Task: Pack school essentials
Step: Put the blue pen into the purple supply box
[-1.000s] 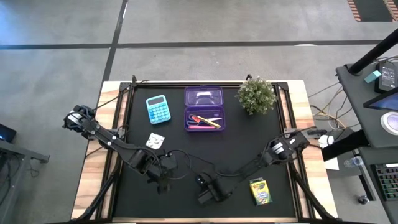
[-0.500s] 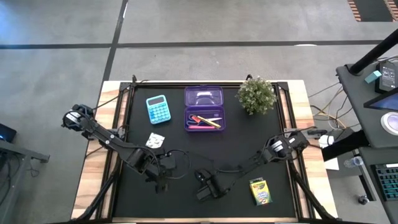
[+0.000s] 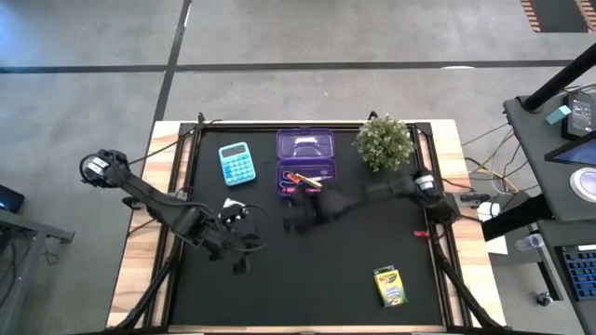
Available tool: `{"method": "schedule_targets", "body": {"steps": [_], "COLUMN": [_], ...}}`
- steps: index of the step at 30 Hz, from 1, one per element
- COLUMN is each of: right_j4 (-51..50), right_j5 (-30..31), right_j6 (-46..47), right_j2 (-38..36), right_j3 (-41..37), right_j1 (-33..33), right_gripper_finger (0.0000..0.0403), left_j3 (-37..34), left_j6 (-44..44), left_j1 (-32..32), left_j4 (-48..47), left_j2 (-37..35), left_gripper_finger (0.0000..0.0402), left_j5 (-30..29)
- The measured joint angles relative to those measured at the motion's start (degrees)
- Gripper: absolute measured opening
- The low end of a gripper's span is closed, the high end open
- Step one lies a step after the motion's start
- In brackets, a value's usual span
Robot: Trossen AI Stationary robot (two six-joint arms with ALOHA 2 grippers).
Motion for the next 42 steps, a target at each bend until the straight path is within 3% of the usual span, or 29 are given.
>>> {"method": "schedule_targets", "body": {"steps": [7, 12, 29, 42], "right_j4": [4.4, 9.0, 12.0, 13.3], "right_j5": [1.0, 0.7, -6.1, -6.2], "right_j6": [-16.0, -21.2, -27.3, -30.1], "right_j2": [0.7, 2.7, 6.0, 7.8], "right_j3": [-1.2, -1.9, -2.1, -2.2], "right_j1": [-9.7, -13.2, -14.2, -14.3], "right_gripper_finger": [0.0025, 0.0027, 0.0029, 0.0030], "left_j3": [0.0, 0.0, 0.0, 0.0], "left_j6": [0.2, 1.5, 2.8, 2.8], "left_j1": [0.8, 2.4, 6.4, 6.4], "left_j4": [0.0, -0.5, -1.4, -1.2], "left_j2": [-1.6, -1.9, -2.6, -2.6], "left_gripper_finger": [0.0092, 0.0092, 0.0092, 0.0092], "left_j5": [-4.2, -4.4, -4.6, -4.6]}}
